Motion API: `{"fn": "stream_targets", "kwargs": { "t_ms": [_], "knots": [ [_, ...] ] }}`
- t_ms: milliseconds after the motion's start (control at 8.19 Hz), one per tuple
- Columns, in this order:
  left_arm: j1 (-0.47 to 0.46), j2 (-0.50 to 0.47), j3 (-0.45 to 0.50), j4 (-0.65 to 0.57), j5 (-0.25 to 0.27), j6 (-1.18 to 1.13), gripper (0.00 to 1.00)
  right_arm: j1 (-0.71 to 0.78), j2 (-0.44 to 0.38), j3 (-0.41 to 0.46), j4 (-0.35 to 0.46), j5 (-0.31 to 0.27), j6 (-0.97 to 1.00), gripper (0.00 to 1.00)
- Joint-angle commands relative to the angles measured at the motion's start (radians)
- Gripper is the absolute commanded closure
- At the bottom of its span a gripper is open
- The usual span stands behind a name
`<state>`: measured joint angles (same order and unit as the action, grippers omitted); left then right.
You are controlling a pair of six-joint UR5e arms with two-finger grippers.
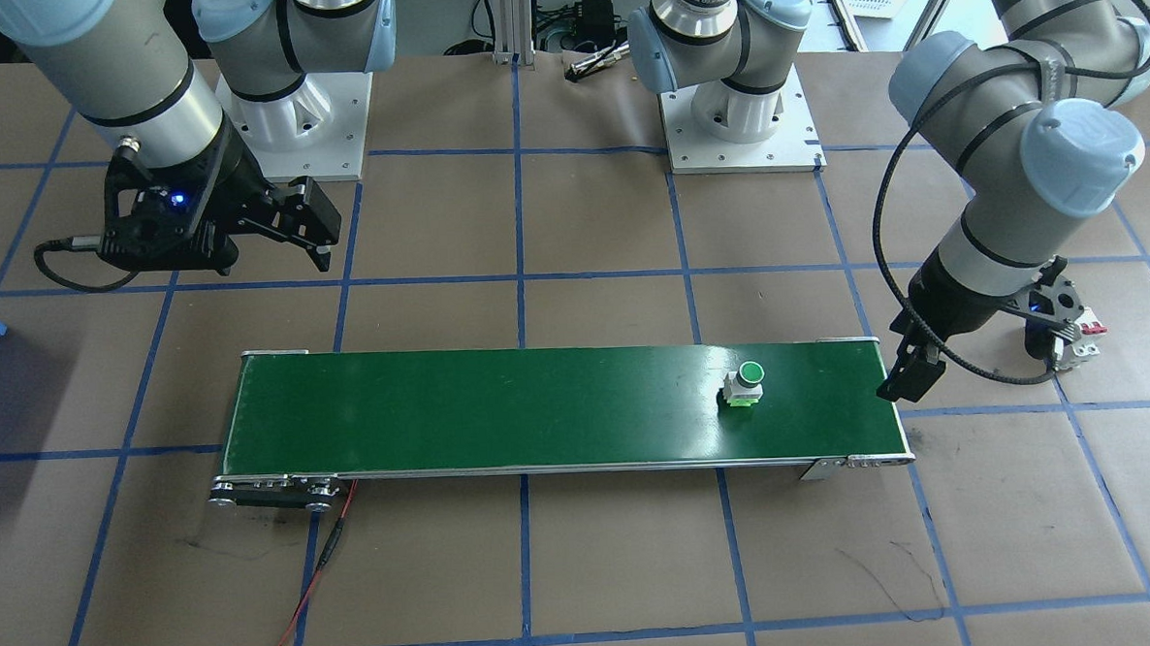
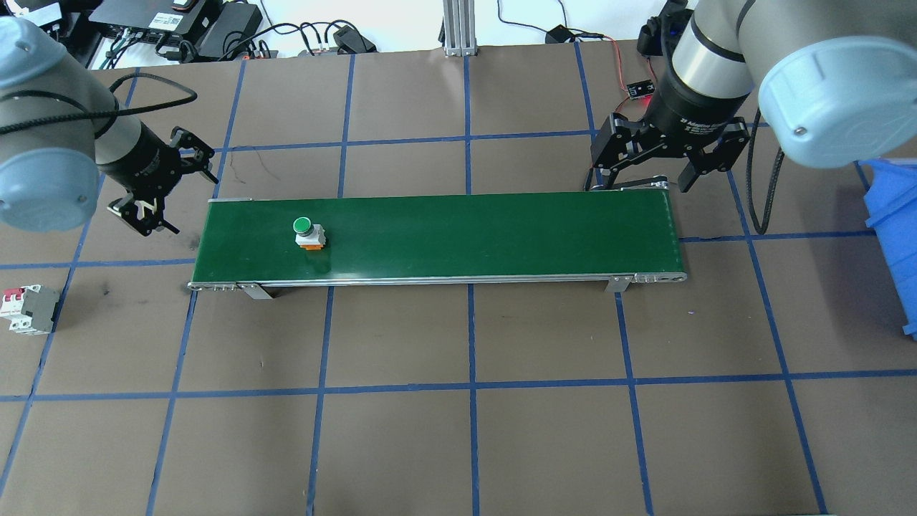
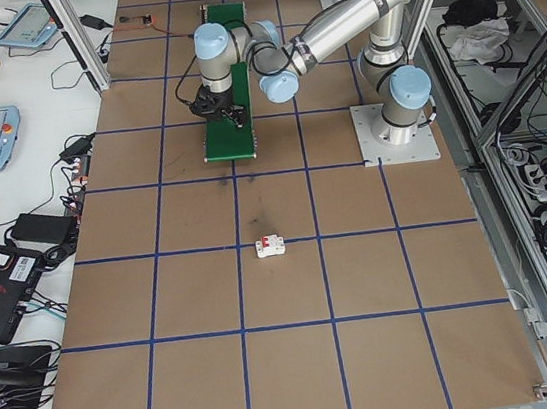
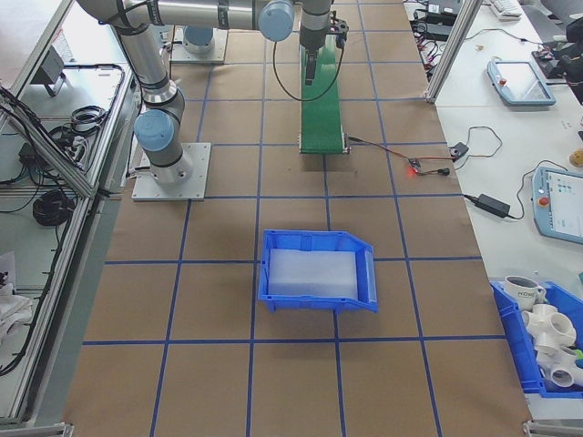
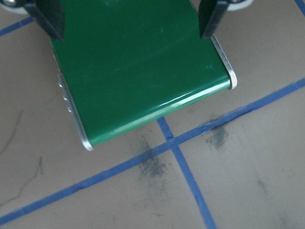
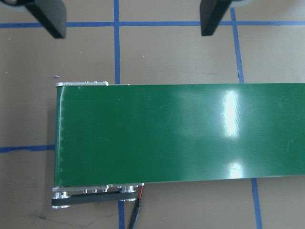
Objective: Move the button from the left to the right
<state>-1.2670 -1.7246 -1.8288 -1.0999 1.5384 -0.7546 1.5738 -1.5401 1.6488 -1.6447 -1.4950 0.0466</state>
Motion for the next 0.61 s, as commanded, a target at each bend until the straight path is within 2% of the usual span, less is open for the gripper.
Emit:
{"fn": "stream_targets", "kwargs": {
  "t_ms": [0, 244, 366, 488],
  "knots": [
    [-0.076, 0.039, 0.239, -0.309, 0.003, 0.199, 0.01, 0.0, 0.067, 0.099, -0.195, 0.047, -0.001, 0.0],
    [-0.213, 0.034, 0.412, -0.426, 0.022, 0.37, 0.02, 0.0, 0.127, 0.153, -0.303, 0.064, -0.005, 0.03],
    [-0.253, 0.04, 0.454, -0.473, 0.057, 0.449, 0.0, 0.0, 0.152, 0.158, -0.329, 0.065, -0.001, 0.05],
    [-0.267, 0.043, 0.456, -0.469, 0.055, 0.537, 0.0, 0.0, 0.161, 0.16, -0.334, 0.067, 0.004, 0.05]
  ]
}}
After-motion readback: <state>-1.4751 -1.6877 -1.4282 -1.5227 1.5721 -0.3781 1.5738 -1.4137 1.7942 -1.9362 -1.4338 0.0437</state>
